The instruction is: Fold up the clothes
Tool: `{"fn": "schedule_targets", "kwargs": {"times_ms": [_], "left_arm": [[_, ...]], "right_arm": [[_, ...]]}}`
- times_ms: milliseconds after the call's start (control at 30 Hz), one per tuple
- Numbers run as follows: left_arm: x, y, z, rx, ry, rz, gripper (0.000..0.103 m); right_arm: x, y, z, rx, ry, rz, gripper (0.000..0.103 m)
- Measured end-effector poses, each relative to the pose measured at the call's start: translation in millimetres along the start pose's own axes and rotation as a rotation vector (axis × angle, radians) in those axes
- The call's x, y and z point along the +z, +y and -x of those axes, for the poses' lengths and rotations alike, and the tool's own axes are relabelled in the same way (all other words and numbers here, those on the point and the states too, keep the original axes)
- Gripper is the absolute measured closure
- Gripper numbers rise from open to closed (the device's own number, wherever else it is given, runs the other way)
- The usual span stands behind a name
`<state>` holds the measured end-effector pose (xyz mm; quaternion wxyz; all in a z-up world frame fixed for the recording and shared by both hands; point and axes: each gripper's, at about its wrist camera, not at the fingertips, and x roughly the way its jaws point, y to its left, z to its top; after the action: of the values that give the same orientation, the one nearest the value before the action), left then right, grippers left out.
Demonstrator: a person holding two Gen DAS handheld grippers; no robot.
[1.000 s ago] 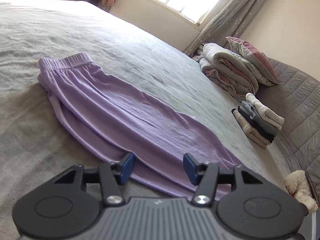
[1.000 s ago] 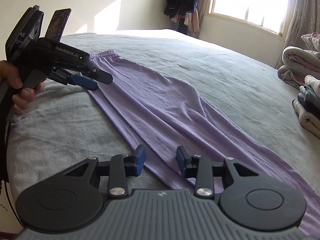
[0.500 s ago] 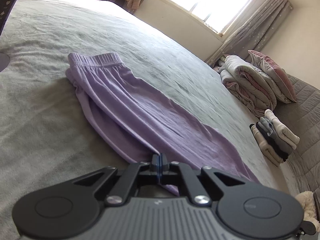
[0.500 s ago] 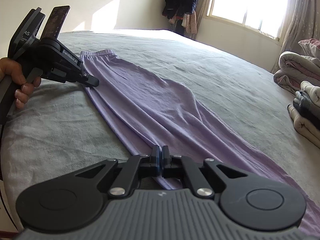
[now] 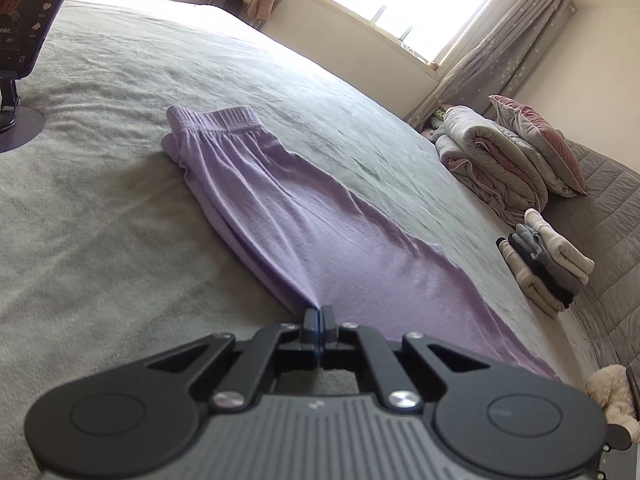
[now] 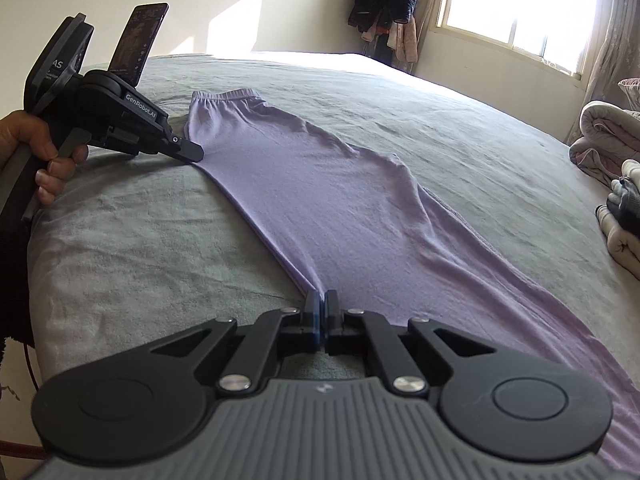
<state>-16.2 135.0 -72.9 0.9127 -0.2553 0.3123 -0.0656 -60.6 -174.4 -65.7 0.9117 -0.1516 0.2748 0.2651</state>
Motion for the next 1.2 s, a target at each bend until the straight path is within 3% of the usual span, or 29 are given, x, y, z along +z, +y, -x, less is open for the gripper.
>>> {"fn": "schedule_targets", "kwargs": {"times_ms": [67, 100, 233, 267, 300, 333, 567, 933, 1200], "left_arm": [[1, -2, 1, 0.007, -0.001, -0.015, 0.1], [1, -3, 2, 0.01, -0.001, -0.022, 0.099], [-2, -20, 3, -0.01, -0.004, -0.101, 0.066], [-4, -26, 3, -0.021, -0.003, -0.128, 0.062], [-6, -32, 2, -0.032, -0.003, -0.156, 0.062], [-8, -37, 2, -0.043, -0.003, -0.183, 0.061], [-23, -78, 0, -0.119, -0.001, -0.377, 0.058], [-77, -155, -26, -0.317, 0.128, -0.697, 0.058], [-109, -211, -35, -0.421, 0.172, -0.862, 0.058]], "right_arm": [[1, 0, 0, 0.001, -0.004, -0.015, 0.098], [1, 0, 1, 0.001, -0.007, -0.021, 0.091], [0, -4, 6, -0.006, -0.024, -0.045, 0.082], [-1, -6, 9, -0.005, -0.031, -0.056, 0.075], [-2, -8, 12, -0.003, -0.038, -0.066, 0.067], [-2, -10, 15, -0.002, -0.046, -0.077, 0.065], [-16, -28, 39, -0.034, -0.066, -0.113, 0.065], [-50, -68, 78, -0.167, -0.052, -0.187, 0.069], [-72, -80, 94, -0.26, 0.001, -0.124, 0.07]]}}
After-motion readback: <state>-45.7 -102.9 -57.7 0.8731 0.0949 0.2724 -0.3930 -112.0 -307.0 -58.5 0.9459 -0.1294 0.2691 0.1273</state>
